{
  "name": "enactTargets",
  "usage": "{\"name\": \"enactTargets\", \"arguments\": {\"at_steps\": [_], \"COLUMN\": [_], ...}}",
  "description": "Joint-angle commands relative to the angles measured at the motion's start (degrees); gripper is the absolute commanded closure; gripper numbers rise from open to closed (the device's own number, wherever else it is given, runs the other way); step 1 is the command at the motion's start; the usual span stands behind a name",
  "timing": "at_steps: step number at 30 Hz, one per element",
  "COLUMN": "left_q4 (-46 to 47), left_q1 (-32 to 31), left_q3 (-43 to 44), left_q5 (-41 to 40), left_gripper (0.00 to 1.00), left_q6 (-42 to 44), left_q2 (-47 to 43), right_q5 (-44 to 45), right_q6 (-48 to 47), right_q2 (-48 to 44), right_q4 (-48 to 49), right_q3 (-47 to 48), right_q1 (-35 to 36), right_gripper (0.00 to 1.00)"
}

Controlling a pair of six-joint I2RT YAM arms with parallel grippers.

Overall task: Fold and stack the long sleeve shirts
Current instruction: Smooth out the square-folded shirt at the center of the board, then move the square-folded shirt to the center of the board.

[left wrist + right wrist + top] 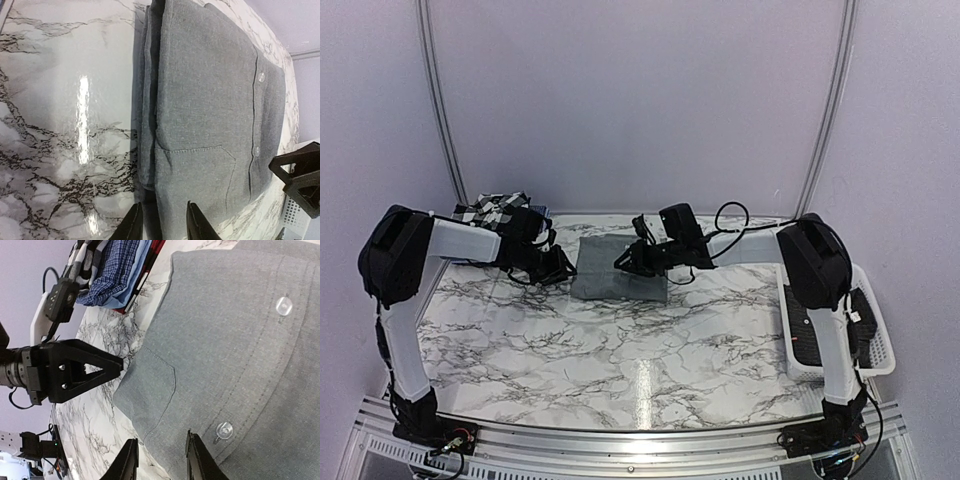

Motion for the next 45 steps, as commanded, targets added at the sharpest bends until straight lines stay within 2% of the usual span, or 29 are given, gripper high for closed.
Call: {"name": "enactTargets", "arguments": {"at_steps": [1, 11, 16, 26, 33, 39, 45], "left_q4": [-1.95, -4.28, -5.85, -6.0, -6.47, -6.55, -6.77], "left_q1": [0.03, 0.0, -0.01, -0.33, -1.69, -3.9, -4.62], "left_q3": [2.89, 3.56, 3.28, 4.22, 2.64, -3.12, -14.19], "left_q5": [1.82, 3.06, 2.31, 4.58, 6.34, 8.75, 9.94], "left_gripper": [0.65, 0.6, 0.58, 0.76, 1.0, 1.0, 1.0], "left_q6": [1.95, 3.29, 3.59, 0.48, -2.08, -3.19, -2.69], "left_q2": [3.67, 6.31, 7.35, 9.56, 8.43, 2.78, -5.54], "right_q5": [-0.11, -0.73, -0.49, 2.06, 6.67, 10.48, 12.44], "right_q6": [0.03, -1.51, -1.64, -3.41, -6.09, -7.41, -8.15], "right_q2": [1.32, 0.62, 0.79, -3.0, -7.76, -11.72, -16.26], "right_q4": [0.03, 0.84, 0.44, -2.17, -5.82, -7.82, -7.55], "right_q3": [0.62, -7.29, -7.5, -7.68, -8.05, -10.48, -16.83], "right_q1": [0.73, 0.95, 0.96, 1.05, 1.02, 1.07, 1.08], "right_gripper": [0.73, 0.75, 0.76, 0.75, 0.73, 0.73, 0.73]}}
